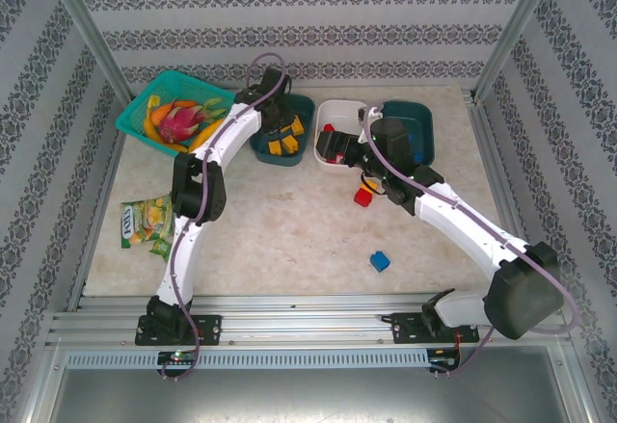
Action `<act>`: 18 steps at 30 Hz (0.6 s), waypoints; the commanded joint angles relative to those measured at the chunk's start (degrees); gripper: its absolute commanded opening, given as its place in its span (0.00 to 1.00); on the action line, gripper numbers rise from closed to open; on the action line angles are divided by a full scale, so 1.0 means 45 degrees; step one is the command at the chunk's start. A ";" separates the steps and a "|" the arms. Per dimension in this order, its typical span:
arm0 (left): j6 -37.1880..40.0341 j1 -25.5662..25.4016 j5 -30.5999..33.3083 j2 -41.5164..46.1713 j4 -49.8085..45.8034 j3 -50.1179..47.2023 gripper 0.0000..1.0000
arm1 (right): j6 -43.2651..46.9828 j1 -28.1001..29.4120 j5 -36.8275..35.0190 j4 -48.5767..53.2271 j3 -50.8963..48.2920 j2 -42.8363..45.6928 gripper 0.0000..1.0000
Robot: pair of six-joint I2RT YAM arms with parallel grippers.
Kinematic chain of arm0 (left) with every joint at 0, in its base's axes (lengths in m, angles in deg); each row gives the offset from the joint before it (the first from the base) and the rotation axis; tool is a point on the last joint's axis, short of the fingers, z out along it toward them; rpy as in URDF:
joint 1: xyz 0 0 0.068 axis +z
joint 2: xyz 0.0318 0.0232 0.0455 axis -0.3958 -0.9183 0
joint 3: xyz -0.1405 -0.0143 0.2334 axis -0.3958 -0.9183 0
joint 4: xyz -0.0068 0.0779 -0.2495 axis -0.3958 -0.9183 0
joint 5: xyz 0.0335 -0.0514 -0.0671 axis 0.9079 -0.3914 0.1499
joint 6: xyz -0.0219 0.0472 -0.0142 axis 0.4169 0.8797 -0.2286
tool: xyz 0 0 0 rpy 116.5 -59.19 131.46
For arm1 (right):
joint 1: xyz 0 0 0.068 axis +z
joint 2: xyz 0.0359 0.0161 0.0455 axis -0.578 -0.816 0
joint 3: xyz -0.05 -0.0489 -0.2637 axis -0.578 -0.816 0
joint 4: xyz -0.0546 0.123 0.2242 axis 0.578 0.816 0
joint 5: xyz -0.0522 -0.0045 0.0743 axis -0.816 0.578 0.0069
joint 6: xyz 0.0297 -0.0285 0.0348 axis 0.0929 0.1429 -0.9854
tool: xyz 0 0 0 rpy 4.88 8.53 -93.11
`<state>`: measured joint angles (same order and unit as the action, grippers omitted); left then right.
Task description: Sort the legos into containers by color
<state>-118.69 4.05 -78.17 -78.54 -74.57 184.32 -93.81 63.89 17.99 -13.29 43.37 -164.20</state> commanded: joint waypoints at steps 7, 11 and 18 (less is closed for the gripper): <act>0.0620 0.0528 0.0465 -0.1825 0.0470 0.1775 0.22 | -0.0431 -0.0240 0.0134 0.0221 0.0205 -0.0094 0.92; 0.0382 0.0531 0.0166 -0.2052 0.0454 0.1772 0.25 | -0.0453 -0.0330 0.0099 0.0474 0.0183 -0.0060 0.92; -0.0093 0.0527 -0.0465 -0.1843 0.0091 0.1791 0.52 | -0.0470 -0.0477 -0.1175 0.3220 0.0829 -0.0219 0.92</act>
<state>-118.17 5.82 -78.81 -87.83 -73.15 190.66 -95.43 62.40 16.33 -5.64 44.51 -164.92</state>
